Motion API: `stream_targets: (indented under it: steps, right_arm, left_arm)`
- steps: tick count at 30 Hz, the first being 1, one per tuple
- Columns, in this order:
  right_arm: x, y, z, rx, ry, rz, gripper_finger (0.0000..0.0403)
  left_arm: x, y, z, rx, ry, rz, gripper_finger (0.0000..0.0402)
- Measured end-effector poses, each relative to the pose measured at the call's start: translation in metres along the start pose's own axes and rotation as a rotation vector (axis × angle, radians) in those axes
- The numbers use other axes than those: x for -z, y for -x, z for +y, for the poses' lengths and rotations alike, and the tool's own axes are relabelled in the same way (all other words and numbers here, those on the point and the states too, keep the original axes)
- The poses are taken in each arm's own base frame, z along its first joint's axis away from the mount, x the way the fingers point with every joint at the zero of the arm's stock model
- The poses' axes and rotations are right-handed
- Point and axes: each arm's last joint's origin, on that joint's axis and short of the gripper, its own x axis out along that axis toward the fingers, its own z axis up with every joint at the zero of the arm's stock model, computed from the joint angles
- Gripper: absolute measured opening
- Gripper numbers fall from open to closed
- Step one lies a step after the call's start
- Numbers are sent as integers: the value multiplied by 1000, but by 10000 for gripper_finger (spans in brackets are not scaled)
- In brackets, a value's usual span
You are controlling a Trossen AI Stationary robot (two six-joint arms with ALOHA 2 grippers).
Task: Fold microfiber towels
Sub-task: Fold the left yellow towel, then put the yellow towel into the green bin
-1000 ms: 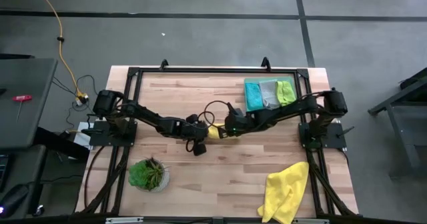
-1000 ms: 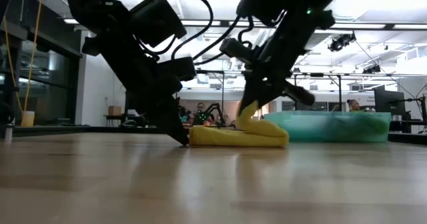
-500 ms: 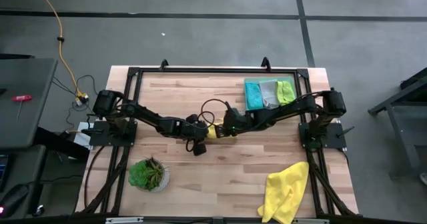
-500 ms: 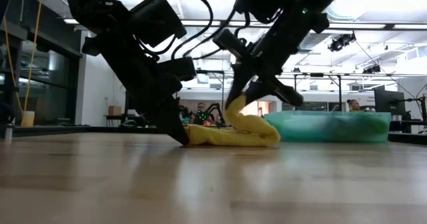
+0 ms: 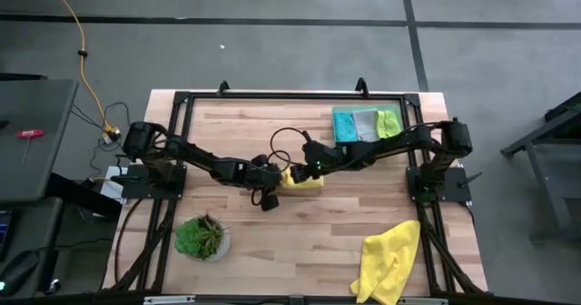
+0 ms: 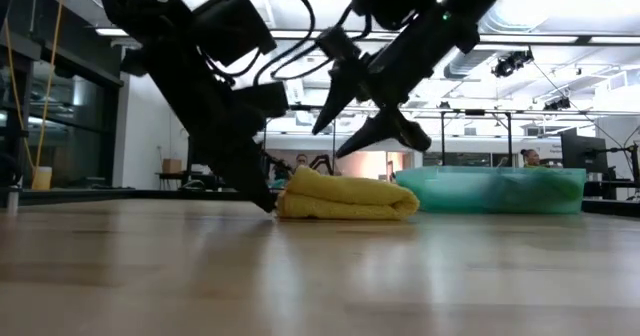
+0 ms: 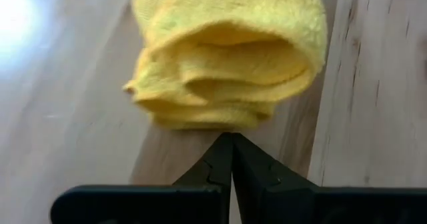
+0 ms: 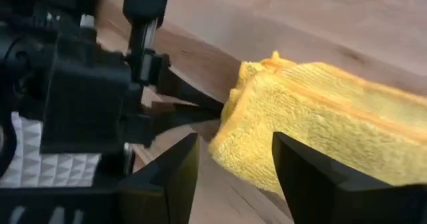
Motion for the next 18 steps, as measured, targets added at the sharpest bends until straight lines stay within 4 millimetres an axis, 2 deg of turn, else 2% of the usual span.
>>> stream_targets:
  steps: [5,10,15,18]
  right_arm:
    - [-6,32,-6,105,73,37,184]
    - [2,62,-24,310,69,151,184]
    - [21,65,-49,401,34,197,184]
    - [30,65,-61,326,-9,180,184]
  left_arm:
    - [-9,32,10,-16,-69,6,0]
    - [-22,66,18,-8,-127,-88,0]
    - [-31,78,24,-15,-72,-158,0]
    - [-31,78,26,-13,-32,-157,0]
